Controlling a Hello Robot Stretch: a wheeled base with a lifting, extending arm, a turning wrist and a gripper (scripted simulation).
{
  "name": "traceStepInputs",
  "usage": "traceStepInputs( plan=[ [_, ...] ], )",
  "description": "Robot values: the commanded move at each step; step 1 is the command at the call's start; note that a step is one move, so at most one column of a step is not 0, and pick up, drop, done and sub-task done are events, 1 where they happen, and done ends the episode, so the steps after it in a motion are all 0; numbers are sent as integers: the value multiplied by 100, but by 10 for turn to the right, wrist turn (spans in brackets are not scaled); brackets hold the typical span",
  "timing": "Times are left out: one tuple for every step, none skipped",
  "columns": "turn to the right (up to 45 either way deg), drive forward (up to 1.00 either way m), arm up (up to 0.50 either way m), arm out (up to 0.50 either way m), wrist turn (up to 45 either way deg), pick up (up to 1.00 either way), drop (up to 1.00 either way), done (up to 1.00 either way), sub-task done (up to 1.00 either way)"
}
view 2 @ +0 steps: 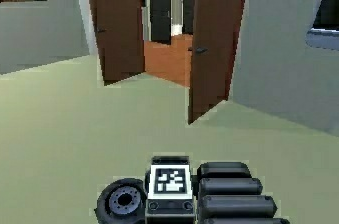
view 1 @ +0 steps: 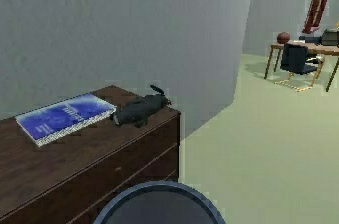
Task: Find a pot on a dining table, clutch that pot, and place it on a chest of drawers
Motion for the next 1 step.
traceStepInputs(
  plan=[
    [-450, 0, 0, 0, 0, 0, 0, 0, 0]
  ],
)
